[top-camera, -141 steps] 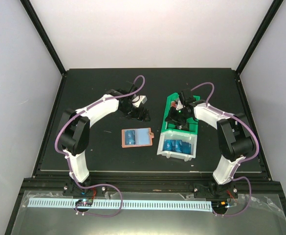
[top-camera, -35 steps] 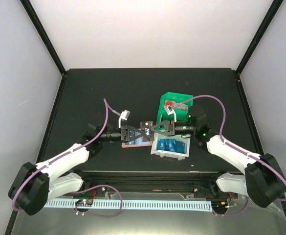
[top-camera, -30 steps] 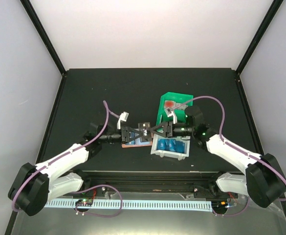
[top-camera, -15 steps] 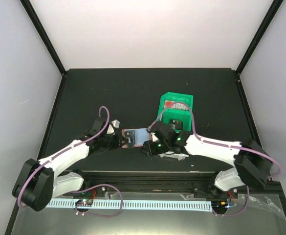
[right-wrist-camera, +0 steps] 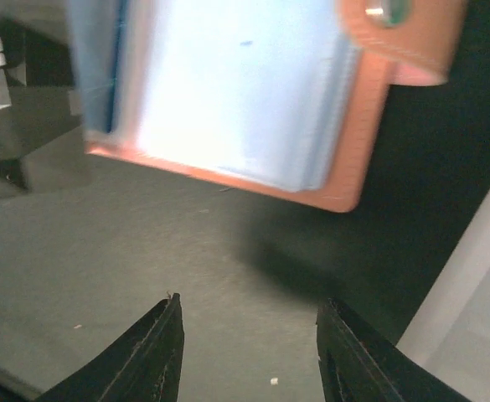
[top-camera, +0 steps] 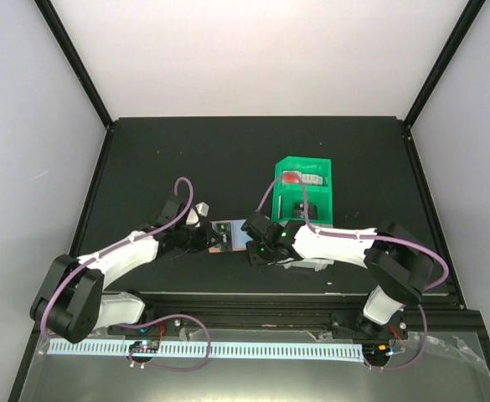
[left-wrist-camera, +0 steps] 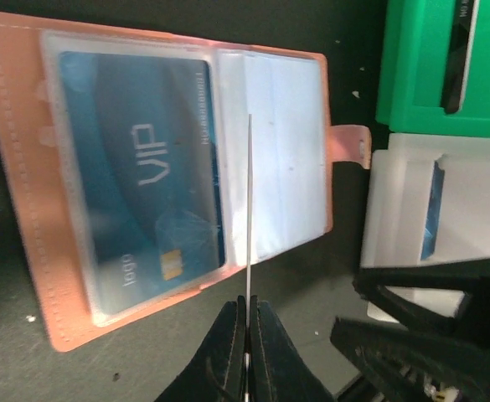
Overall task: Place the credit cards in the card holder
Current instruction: Adjust the storage box at the center of the board, then insert the credit card into the card holder, then turn over the card slot in the card holder.
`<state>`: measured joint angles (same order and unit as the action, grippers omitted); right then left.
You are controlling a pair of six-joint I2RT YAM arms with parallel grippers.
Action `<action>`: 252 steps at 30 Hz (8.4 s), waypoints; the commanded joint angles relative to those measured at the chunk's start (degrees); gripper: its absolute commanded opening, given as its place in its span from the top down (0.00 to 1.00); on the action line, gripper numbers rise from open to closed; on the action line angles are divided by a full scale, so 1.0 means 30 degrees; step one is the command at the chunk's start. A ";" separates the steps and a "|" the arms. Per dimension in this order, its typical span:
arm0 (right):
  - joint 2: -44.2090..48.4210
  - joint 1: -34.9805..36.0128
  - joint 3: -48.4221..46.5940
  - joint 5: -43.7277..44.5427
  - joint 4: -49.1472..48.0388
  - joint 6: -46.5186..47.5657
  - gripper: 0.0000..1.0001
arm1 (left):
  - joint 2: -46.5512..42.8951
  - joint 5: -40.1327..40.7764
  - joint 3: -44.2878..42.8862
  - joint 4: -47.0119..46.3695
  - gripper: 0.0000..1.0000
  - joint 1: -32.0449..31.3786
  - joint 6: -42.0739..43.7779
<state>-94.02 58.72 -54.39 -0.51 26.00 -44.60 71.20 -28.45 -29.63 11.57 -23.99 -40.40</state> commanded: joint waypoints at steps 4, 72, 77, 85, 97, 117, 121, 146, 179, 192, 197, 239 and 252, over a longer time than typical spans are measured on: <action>0.0985 -0.1322 0.1065 0.2442 0.0686 -0.0557 0.54 | 0.0610 -0.2401 -0.0679 -0.2657 0.98 0.0164 -0.0027; -0.2401 -0.2674 -0.0790 -0.0240 -0.3522 -0.0392 0.68 | 0.9360 -0.3691 -0.3484 -0.4096 0.97 -0.0326 -0.0517; -0.2194 -0.3214 -0.0218 -0.1726 -0.4732 -0.0779 0.61 | 0.9677 -0.3743 -0.3534 -0.4130 0.97 -0.0549 -0.0390; -0.2367 -0.3361 0.0244 -0.2779 -0.5728 -0.0869 0.60 | 1.0128 -0.3915 -0.3816 -0.4045 0.94 -0.0843 -0.0079; -0.1430 -0.3384 0.0313 -0.1753 -0.5040 -0.0689 0.58 | 0.9289 -0.3249 -0.3689 -0.2989 0.79 -0.0925 0.0466; -0.1151 -0.3405 0.0216 -0.1583 -0.4697 -0.0357 0.57 | 0.6262 -0.0441 -0.4332 0.1204 0.60 -0.1184 0.1832; -0.1129 -0.3411 0.0148 -0.1676 -0.4687 -0.0281 0.57 | 0.5978 0.0182 -0.4620 0.1866 0.61 -0.1252 0.1939; 0.0738 -0.3393 0.0106 -0.3969 -0.5025 0.1314 0.56 | 0.7648 0.0938 -0.4795 0.1974 0.82 -0.1692 0.2041; -0.2688 -0.3369 -0.0940 -0.4293 -0.4550 0.0059 0.61 | 0.9988 0.4253 -0.4507 0.3570 0.96 -0.2164 0.2283; -0.2763 -0.3371 -0.0851 -0.4919 -0.5072 0.0295 0.68 | 0.9929 0.4092 -0.4551 0.3459 0.96 -0.2181 0.2305; -0.2879 -0.3370 -0.0856 -0.5209 -0.5187 0.0336 0.70 | 0.9907 0.4092 -0.4538 0.3424 0.96 -0.2196 0.2305; -0.3389 -0.3390 -0.0181 -0.6214 -1.0053 -0.2312 0.68 | 0.6782 0.4255 -0.4129 0.3180 0.87 -0.2324 0.2156; -0.3339 -0.3353 -0.0405 -0.8068 -1.1416 -0.1572 0.65 | 0.1708 0.9999 -0.4944 0.6620 0.71 -0.2332 0.0876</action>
<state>-103.92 48.51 -54.30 -21.87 -4.62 -51.20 80.25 -6.37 -43.11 27.05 -30.83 -36.10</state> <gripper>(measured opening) 0.342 0.286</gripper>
